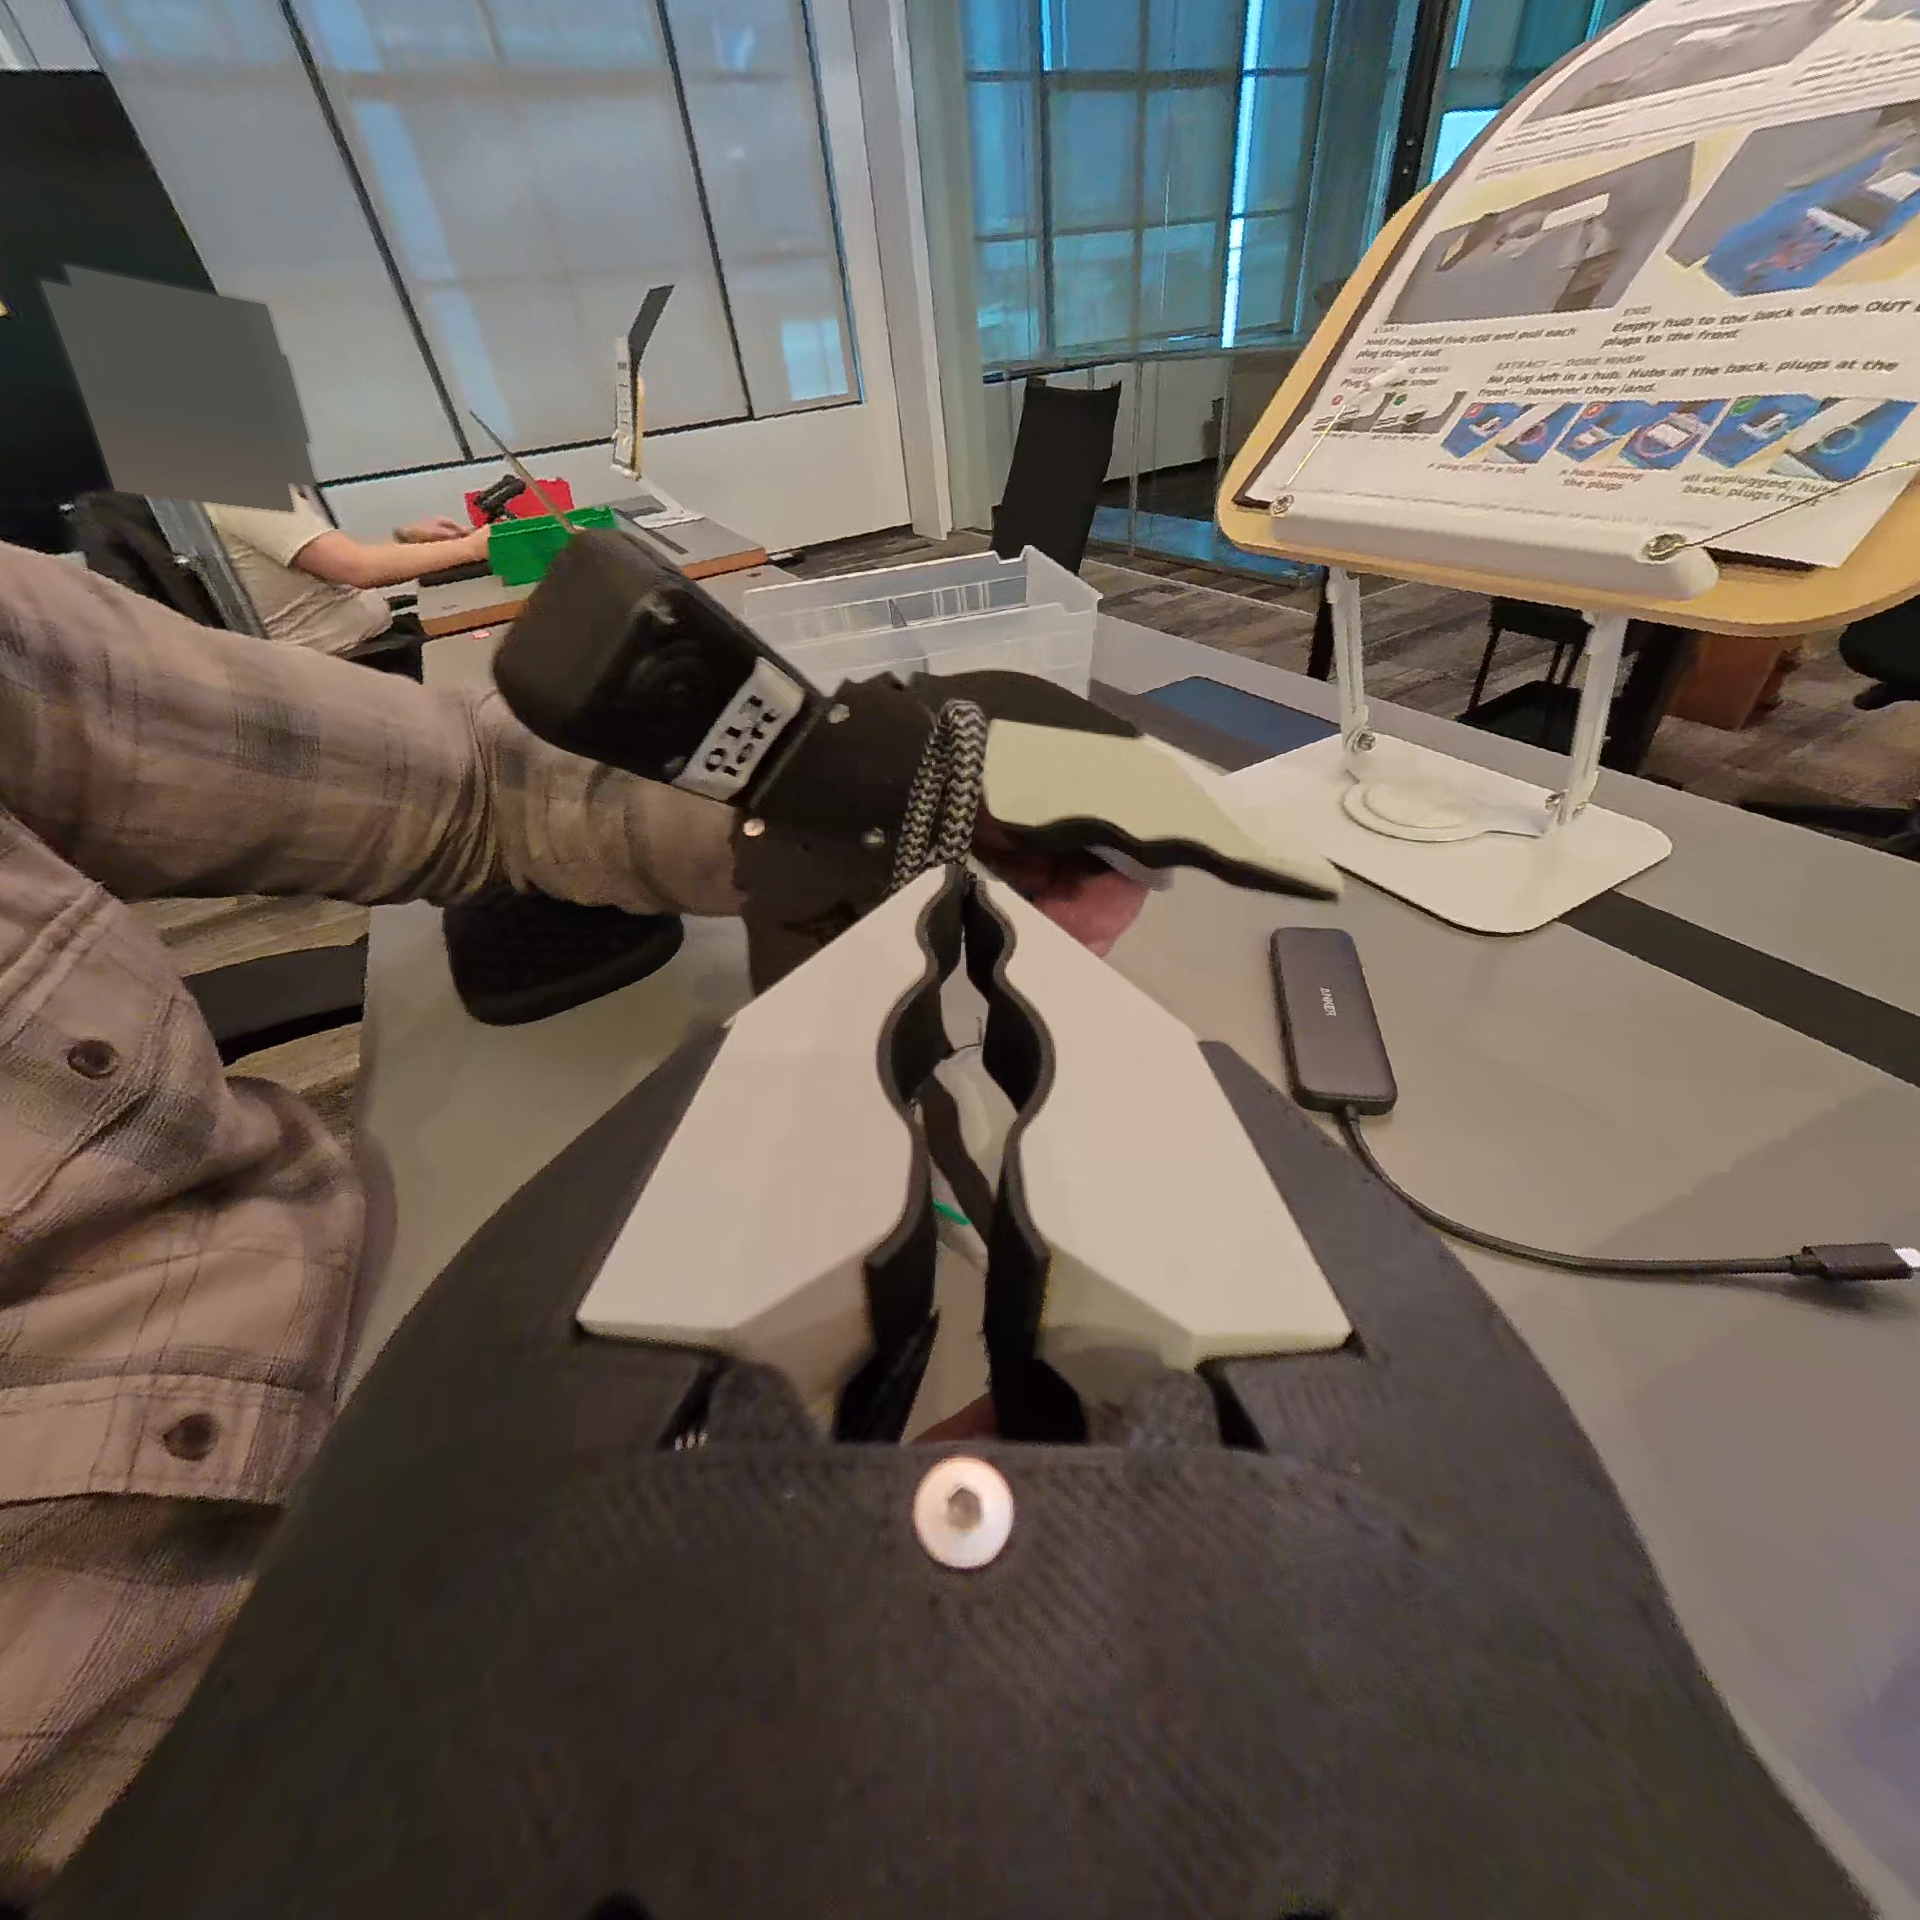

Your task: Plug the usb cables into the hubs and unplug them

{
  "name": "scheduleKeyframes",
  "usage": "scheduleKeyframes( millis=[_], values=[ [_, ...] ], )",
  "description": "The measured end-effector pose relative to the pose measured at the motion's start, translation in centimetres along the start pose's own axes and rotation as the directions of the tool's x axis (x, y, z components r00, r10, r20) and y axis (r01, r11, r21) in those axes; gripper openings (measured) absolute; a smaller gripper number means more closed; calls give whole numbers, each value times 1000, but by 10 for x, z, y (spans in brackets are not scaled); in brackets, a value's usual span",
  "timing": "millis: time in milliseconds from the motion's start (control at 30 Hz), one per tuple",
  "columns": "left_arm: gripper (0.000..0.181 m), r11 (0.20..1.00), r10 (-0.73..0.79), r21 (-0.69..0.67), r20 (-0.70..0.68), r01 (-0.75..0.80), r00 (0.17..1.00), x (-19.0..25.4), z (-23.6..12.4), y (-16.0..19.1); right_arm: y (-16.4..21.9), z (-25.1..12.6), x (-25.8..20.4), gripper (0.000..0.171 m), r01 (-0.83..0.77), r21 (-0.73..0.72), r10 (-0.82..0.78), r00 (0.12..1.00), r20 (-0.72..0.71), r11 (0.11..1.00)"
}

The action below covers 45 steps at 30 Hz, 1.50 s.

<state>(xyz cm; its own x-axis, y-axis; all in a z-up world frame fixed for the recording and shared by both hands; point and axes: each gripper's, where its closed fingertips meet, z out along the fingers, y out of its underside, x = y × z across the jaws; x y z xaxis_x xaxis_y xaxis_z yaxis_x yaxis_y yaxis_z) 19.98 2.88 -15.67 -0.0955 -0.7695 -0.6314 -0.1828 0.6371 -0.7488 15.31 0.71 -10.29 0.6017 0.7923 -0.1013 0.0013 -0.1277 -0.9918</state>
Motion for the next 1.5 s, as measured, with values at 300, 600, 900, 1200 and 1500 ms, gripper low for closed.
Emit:
scheduleKeyframes(
  millis=[300, 600, 900, 1200, 1500],
  values=[
    [123, 978, 117, 130, 312, -164, 943, -21, -18, -41, 0, -2, 11, 0, -46, 12, 47, 998, -48, 999],
    [106, 967, 15, 227, 391, -112, 920, -38, -42, -69, 18, -1, 20, 0, -42, -42, 38, 996, -81, 998],
    [93, 961, -274, 134, 366, 241, 889, -91, -38, -34, 37, 10, 9, 0, 11, -108, -16, 999, -41, 994],
    [96, 962, -197, -119, 323, 246, 925, -76, -7, 38, 31, 11, -11, 0, 16, -77, -12, 999, 53, 997],
    [108, 983, -141, -107, 100, 151, 985, -15, 13, 24, 10, 4, -5, 0, -56, 54, 54, 997, 50, 997]
  ],
)
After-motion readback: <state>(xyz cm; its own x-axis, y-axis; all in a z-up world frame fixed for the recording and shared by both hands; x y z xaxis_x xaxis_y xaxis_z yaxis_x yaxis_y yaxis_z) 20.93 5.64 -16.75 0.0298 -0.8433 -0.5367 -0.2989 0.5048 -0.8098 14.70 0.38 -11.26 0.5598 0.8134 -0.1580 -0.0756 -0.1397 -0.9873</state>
